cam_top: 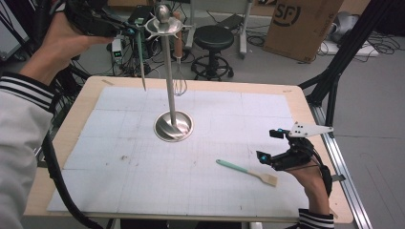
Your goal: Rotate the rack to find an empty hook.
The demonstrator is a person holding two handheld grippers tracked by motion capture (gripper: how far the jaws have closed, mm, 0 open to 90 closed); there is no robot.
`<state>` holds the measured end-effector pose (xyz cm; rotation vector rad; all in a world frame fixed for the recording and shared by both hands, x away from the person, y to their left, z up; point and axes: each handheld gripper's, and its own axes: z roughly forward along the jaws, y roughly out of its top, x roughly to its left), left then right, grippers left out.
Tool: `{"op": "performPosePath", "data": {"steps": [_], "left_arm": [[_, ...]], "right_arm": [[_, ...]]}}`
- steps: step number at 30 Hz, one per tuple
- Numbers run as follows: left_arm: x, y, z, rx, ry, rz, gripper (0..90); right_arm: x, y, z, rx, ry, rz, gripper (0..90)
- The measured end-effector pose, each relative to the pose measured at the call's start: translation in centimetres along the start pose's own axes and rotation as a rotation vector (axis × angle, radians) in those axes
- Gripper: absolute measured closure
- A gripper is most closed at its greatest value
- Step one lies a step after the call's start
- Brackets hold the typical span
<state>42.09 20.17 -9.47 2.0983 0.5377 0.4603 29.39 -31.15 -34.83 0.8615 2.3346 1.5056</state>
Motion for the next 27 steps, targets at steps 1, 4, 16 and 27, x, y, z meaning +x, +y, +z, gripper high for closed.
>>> {"op": "performPosePath", "data": {"steps": [1, 4, 16, 27], "left_arm": [[-0.1, 0.0, -0.1, 0.001, 0.0, 0.0, 89.9], [-0.4, -0.2, -0.5, 0.003, -0.001, 0.009, 89.9], [-2.0, -0.7, -2.6, 0.004, 0.016, 0.011, 89.9], [-3.7, -2.3, -3.3, 0.009, 0.017, -0.001, 90.0]], "right_arm": [[0.0, 0.0, 0.0, 0.001, -0.001, -0.003, 0.4], [0.0, -0.1, 0.1, 0.004, -0.001, -0.002, 0.4], [0.1, 0.0, 0.3, 0.005, 0.009, -0.01, 0.4], [0.3, 0.2, 0.5, 0.005, 0.02, -0.016, 0.4]]}}
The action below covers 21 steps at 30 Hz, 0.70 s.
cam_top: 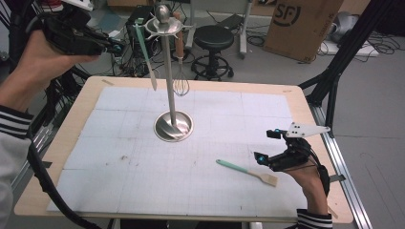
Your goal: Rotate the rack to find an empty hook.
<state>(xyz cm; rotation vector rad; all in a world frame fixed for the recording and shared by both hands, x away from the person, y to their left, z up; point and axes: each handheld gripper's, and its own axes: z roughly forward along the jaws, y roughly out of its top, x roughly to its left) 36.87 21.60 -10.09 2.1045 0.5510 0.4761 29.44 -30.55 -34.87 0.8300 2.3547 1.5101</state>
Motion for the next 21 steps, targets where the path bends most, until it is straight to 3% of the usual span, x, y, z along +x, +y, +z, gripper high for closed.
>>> {"op": "performPosePath", "data": {"steps": [10, 21], "left_arm": [[-2.3, 1.0, -0.1, -0.021, -0.013, 0.019, 90.0], [-3.3, 2.6, 1.9, -0.035, -0.035, 0.033, 89.9]], "right_arm": [[0.1, 0.0, 0.0, 0.005, -0.008, -0.005, 0.4], [0.0, 0.0, 0.0, 0.0, -0.005, -0.006, 0.4]]}}
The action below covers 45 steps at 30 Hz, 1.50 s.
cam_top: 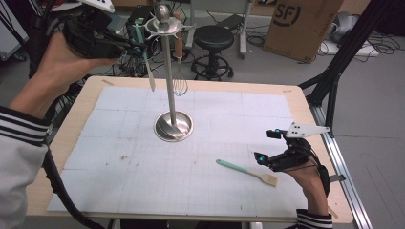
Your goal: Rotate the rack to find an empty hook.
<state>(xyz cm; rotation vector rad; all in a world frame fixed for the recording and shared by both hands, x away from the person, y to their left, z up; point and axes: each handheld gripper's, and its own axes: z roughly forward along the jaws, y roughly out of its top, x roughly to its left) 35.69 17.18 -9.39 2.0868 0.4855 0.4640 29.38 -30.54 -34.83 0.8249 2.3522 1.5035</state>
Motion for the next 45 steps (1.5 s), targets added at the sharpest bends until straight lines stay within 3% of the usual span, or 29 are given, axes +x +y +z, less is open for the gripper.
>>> {"op": "performPosePath", "data": {"steps": [10, 16, 23, 29, 36, 45], "left_arm": [[1.4, 1.0, 1.2, 0.006, -0.004, 0.004, 89.9], [2.8, 0.7, 1.2, 0.005, -0.005, -0.001, 90.0], [5.3, -0.1, 0.8, 0.012, 0.028, -0.034, 90.0], [6.3, -0.1, 1.1, 0.01, 0.031, -0.034, 90.0], [6.0, -0.2, 1.1, 0.028, 0.032, -0.025, 90.0], [4.4, -0.2, -0.1, 0.042, 0.038, -0.02, 90.0]], "right_arm": [[-0.2, -0.1, -0.2, 0.001, -0.004, 0.009, 0.3], [-0.2, -0.1, -0.4, -0.002, -0.009, 0.009, 0.4], [-0.2, 0.0, 0.0, 0.009, -0.008, 0.003, 0.4], [-0.2, 0.0, -0.1, 0.01, -0.01, 0.005, 0.4], [-0.2, -0.1, -0.1, 0.013, -0.012, 0.005, 0.4], [-0.2, 0.0, -0.2, 0.003, -0.006, 0.003, 0.3]]}}
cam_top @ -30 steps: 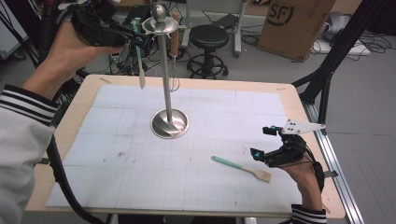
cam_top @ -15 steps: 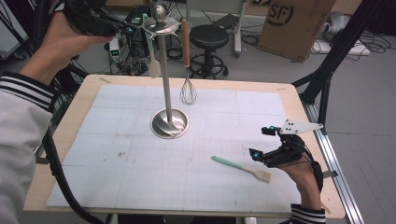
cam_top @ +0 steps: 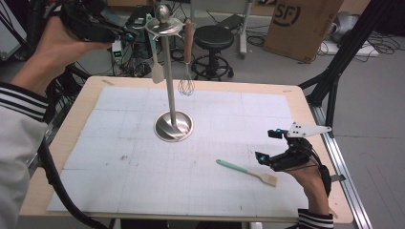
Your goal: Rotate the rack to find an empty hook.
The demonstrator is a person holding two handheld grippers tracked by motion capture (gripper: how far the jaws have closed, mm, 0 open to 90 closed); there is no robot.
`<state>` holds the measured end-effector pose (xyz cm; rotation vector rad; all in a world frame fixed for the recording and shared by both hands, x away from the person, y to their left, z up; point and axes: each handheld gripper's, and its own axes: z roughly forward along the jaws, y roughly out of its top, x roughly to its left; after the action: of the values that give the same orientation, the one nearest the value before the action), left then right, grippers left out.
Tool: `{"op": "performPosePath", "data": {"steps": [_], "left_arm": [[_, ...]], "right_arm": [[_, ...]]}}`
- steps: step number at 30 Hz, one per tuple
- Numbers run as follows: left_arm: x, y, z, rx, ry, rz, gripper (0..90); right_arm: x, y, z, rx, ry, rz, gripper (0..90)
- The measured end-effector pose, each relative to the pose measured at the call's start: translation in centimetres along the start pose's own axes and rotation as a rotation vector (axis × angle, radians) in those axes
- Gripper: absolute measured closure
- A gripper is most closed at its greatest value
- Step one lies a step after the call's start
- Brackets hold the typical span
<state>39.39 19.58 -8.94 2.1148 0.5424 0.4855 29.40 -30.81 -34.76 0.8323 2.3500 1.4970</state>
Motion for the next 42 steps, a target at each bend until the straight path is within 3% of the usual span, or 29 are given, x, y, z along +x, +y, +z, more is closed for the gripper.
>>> {"op": "performPosePath", "data": {"steps": [14, 23, 30, 36, 42], "left_arm": [[-3.3, -0.9, -1.4, -0.029, -0.014, -0.005, 90.0], [-5.0, 0.3, -1.1, -0.051, -0.045, 0.021, 90.0], [-4.9, 1.3, 0.4, -0.052, -0.065, 0.033, 90.0], [-3.8, 1.6, 2.0, -0.038, -0.065, 0.035, 90.0], [-2.3, 0.9, 1.6, -0.037, -0.054, 0.021, 90.0]], "right_arm": [[0.2, 0.1, -0.1, -0.002, 0.005, -0.007, 0.4], [0.1, 0.0, 0.0, -0.005, 0.011, -0.004, 0.4], [0.1, 0.0, -0.1, -0.004, 0.007, -0.008, 0.4], [-0.1, -0.2, -0.2, 0.005, 0.003, 0.001, 0.4], [-0.1, -0.1, -0.4, -0.001, -0.005, 0.0, 0.4]]}}
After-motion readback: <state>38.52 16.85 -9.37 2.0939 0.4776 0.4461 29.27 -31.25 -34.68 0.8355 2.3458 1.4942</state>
